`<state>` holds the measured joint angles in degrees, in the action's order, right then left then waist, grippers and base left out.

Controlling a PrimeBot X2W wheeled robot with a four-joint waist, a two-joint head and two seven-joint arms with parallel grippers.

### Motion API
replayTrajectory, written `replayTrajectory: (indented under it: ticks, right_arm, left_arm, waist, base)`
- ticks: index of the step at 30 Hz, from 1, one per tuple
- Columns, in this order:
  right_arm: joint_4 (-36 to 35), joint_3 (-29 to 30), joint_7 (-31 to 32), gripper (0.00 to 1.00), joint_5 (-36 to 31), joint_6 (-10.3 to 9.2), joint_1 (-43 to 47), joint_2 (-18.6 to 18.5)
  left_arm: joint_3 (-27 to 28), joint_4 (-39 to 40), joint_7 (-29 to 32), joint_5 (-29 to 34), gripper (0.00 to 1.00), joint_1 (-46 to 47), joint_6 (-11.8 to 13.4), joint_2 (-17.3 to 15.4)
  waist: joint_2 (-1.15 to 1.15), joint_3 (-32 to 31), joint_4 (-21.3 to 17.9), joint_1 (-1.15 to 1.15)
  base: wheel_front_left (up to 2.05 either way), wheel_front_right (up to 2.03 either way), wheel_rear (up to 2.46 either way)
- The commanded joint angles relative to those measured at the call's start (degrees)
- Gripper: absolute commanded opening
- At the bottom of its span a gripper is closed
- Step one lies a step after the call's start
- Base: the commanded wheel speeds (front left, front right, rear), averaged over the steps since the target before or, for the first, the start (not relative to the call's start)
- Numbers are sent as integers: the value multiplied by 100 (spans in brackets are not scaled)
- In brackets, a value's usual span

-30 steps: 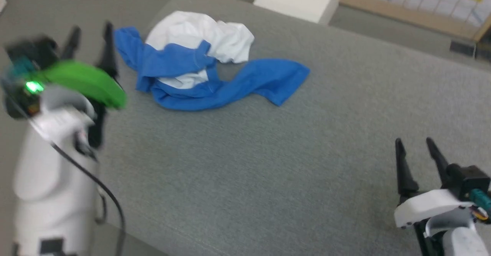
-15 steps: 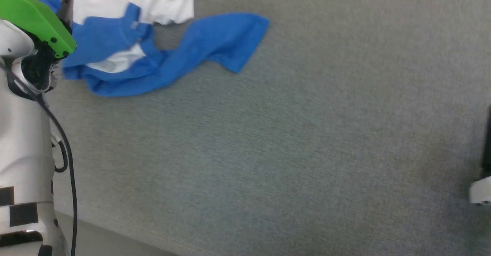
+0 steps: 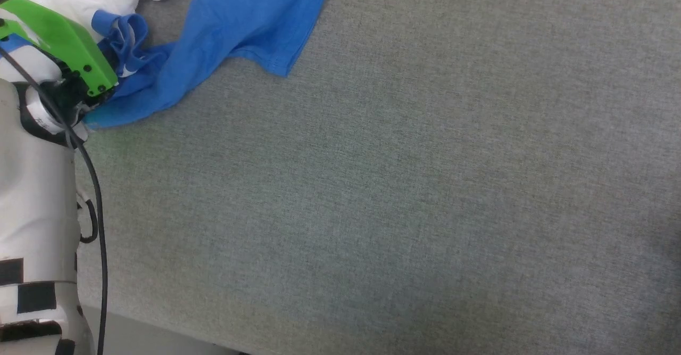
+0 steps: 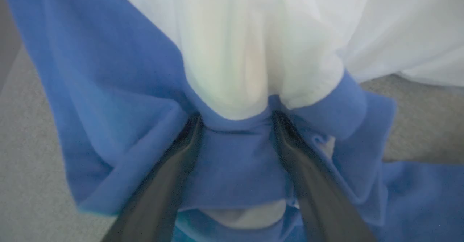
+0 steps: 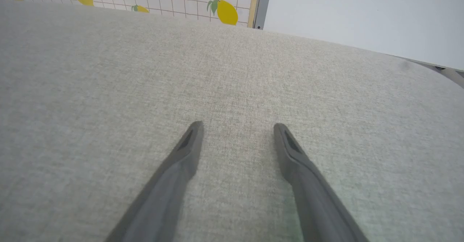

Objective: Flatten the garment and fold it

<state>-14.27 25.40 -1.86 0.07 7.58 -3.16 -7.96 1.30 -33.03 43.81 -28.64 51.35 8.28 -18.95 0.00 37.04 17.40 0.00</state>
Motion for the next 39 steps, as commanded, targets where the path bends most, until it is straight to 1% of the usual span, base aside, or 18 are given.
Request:
replayTrajectory:
  ticks: [1, 2, 3, 4, 8, 11, 14, 16, 19, 24, 27, 30, 34, 39]
  right_arm:
    - [119, 2, 90, 100, 7, -9, 92, -20]
    - [80, -5, 112, 100, 1, -9, 100, -27]
    - [65, -14, 128, 100, 2, -9, 98, -42]
    - [65, -31, 137, 100, 3, -9, 93, -70]
    - [133, -106, 138, 100, 0, -9, 71, -101]
    - [257, -192, 110, 100, -12, -9, 77, -64]
    - [440, -284, 60, 100, -35, -9, 72, 13]
    - [599, -348, -3, 100, -54, -9, 61, 89]
    - [842, -476, -99, 100, -77, -9, 43, 229]
    - [1446, -791, -328, 100, -65, -9, -33, 412]
    - [1842, -894, -506, 100, -15, -9, -82, 476]
    - [2271, -956, -694, 100, 111, -9, -128, 502]
    - [2889, -1107, -906, 100, 347, -9, -164, 506]
    - [3357, -1093, -1086, 100, 393, -9, -276, 507]
  left_arm:
    - [-76, -132, 4, -143, 100, -252, -96, 248]
    - [-63, -110, -176, -170, 30, -267, -177, 280]
    - [-38, -98, -371, -171, 0, -275, -217, 285]
    - [7, -107, -610, -191, 0, -286, -267, 303]
    - [279, -205, -1630, -192, 0, -229, -237, 280]
    - [454, -243, -2400, -183, 0, -61, -270, 234]
    - [480, -249, -2943, -124, 0, 267, -418, 124]
    - [418, -165, -3106, -71, 0, 518, -562, 30]
    - [293, 64, -3238, 6, 0, 873, -739, -62]
    - [4, 585, -3340, 129, 0, 1530, -1032, -109]
    - [-201, 778, -3270, 221, 0, 1916, -1162, -148]
    - [-417, 902, -3096, 235, 0, 2329, -1252, -73]
    - [-692, 916, -2934, 137, 0, 2718, -1333, 250]
    - [-1009, 723, -2861, -38, 0, 2825, -1421, 702]
  waist:
    - [0, 37, 28, 0]
    - [0, 28, 47, 0]
    - [0, 19, 55, 0]
    - [0, -10, 66, 0]
    - [0, -217, 75, 0]
    - [0, -471, 67, 0]
    - [0, -804, 20, 0]
    - [0, -1075, -43, 0]
    - [0, -1479, -176, 0]
    - [0, -2121, -599, 0]
    - [0, -2443, -904, 0]
    - [0, -2699, -1228, 0]
    - [0, -2966, -1598, 0]
    - [0, -3139, -1931, 0]
  base:
    - [0, 0, 0]
    - [0, 0, 0]
    - [0, 0, 0]
    - [0, 0, 0]
    - [0, 0, 0]
    - [0, 0, 0]
    - [0, 0, 0]
    - [0, 0, 0]
    - [0, 0, 0]
    - [0, 0, 0]
    - [0, 0, 0]
    - [0, 0, 0]
    - [0, 0, 0]
    - [0, 0, 0]
